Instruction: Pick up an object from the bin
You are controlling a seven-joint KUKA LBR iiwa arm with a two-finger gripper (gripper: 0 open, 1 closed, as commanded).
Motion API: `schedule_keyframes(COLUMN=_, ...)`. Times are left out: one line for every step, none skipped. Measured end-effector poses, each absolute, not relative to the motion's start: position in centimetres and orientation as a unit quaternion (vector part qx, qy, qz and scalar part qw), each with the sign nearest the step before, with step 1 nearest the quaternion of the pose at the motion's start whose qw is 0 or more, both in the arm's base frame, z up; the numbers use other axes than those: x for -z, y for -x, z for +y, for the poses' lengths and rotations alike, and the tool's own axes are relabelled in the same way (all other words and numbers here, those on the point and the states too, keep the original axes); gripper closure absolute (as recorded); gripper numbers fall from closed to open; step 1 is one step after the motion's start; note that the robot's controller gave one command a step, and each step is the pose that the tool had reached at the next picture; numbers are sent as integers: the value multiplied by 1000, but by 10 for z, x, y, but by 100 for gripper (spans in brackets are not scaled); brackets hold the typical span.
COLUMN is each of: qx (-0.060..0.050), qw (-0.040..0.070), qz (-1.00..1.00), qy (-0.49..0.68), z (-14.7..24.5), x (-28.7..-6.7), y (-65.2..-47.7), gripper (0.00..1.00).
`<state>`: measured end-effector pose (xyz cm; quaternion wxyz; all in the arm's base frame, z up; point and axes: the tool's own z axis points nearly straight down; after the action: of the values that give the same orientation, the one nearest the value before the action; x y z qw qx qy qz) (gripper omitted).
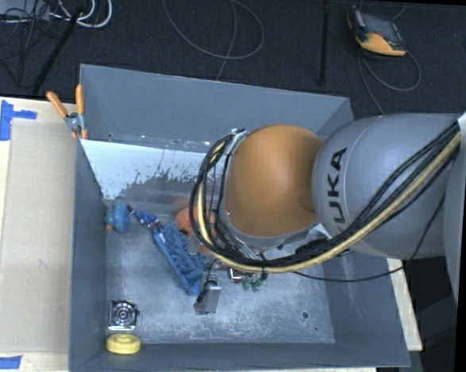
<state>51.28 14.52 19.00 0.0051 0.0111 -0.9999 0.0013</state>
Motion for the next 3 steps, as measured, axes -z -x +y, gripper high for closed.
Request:
schedule_keyframes(qx=2, qw=-8, qz=-1000, qy=-13, z=152, x=-186, y=-533, gripper=0)
schedule_keyframes(qx=0, qw=1, qz=-999, qy=-43, z=120, x=-141, y=-534, gripper=0)
schedule_keyframes(qx=-1, qw=1, qz=-998, qy=-65, z=104, x=-116, y=-546, gripper=0)
